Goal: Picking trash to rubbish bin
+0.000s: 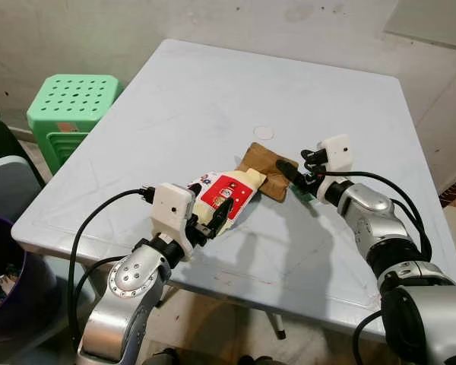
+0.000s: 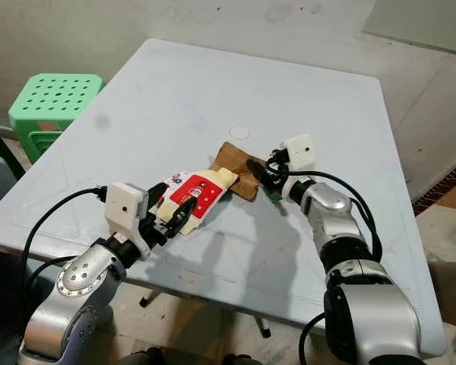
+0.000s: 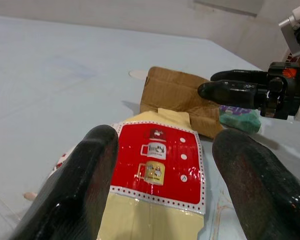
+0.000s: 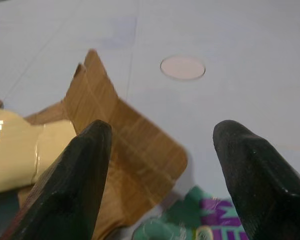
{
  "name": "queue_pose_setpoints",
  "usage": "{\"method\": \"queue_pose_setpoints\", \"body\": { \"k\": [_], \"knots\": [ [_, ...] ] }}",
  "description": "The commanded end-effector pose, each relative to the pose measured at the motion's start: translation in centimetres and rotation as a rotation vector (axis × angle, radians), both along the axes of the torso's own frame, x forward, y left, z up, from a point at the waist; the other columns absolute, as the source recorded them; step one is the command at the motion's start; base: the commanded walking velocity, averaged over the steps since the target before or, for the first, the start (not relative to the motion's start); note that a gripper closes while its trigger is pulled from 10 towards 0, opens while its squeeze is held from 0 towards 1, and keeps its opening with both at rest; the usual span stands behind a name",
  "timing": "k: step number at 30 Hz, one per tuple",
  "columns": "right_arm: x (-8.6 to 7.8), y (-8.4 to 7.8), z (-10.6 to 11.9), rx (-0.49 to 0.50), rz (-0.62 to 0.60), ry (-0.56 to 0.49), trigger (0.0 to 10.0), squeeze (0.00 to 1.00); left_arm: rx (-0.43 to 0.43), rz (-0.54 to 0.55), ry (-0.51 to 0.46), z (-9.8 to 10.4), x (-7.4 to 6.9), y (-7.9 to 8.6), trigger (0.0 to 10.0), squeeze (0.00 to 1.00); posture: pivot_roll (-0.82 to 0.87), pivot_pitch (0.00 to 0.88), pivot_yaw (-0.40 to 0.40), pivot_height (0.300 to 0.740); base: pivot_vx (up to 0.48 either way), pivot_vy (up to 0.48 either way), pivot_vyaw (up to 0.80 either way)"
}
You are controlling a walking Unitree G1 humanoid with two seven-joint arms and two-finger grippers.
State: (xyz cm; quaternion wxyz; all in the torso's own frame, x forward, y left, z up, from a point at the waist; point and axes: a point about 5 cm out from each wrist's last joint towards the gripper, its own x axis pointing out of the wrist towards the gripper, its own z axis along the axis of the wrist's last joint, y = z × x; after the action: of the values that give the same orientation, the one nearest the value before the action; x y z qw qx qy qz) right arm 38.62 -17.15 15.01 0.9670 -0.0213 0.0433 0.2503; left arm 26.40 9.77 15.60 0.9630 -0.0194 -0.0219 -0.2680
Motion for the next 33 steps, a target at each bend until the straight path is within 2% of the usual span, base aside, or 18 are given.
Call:
{"method": "queue_pose_setpoints", "body": {
  "k": [1, 8, 9, 10, 11, 25, 33],
  "knots": [
    [0.1, 0.0, 0.1, 0.008, 0.015, 0.022, 10.0, 0.00, 0.001, -0.016, 0.001, 0.1, -0.4, -0.3, 10.0, 0.00, 0.05, 0.199, -0.093, 0.740, 0.000, 0.000, 0.00],
    [-0.1, 0.2, 0.1, 0.037, 0.102, 0.034, 10.0, 0.00, -0.002, -0.033, -0.001, 0.3, -0.7, -0.6, 10.0, 0.00, 0.05, 0.197, -0.095, 0.740, 0.000, 0.000, 0.00],
    [-0.1, 0.1, 0.2, 0.055, 0.109, 0.029, 6.4, 0.00, -0.003, -0.036, -0.001, 0.2, -0.7, -0.7, 10.0, 0.00, 0.05, 0.196, -0.095, 0.740, 0.000, 0.000, 0.00],
    [-0.1, 0.0, 0.3, 0.065, 0.113, 0.025, 0.4, 0.00, -0.003, -0.038, 0.000, 0.2, -0.7, -0.8, 10.0, 0.00, 0.05, 0.196, -0.095, 0.740, 0.000, 0.000, 0.00],
    [-0.1, -0.2, 0.4, 0.070, 0.109, 0.018, 0.0, 0.00, -0.003, -0.040, 0.000, 0.2, -0.7, -0.8, 10.0, 0.00, 0.05, 0.193, -0.094, 0.740, 0.000, 0.000, 0.00],
    [-0.4, -0.7, 0.6, 0.087, 0.159, 0.014, 0.0, 0.00, -0.001, -0.049, 0.002, 0.2, -0.6, -1.0, 10.0, 0.00, 0.05, 0.182, -0.090, 0.740, 0.000, 0.000, 0.00],
    [-0.6, -0.9, 0.3, 0.072, 0.182, 0.031, 0.0, 0.00, -0.004, -0.093, 0.005, 0.1, -1.0, -1.8, 10.0, 0.00, 0.04, 0.182, -0.083, 0.740, 0.000, 0.000, 0.00]
  ]
}}
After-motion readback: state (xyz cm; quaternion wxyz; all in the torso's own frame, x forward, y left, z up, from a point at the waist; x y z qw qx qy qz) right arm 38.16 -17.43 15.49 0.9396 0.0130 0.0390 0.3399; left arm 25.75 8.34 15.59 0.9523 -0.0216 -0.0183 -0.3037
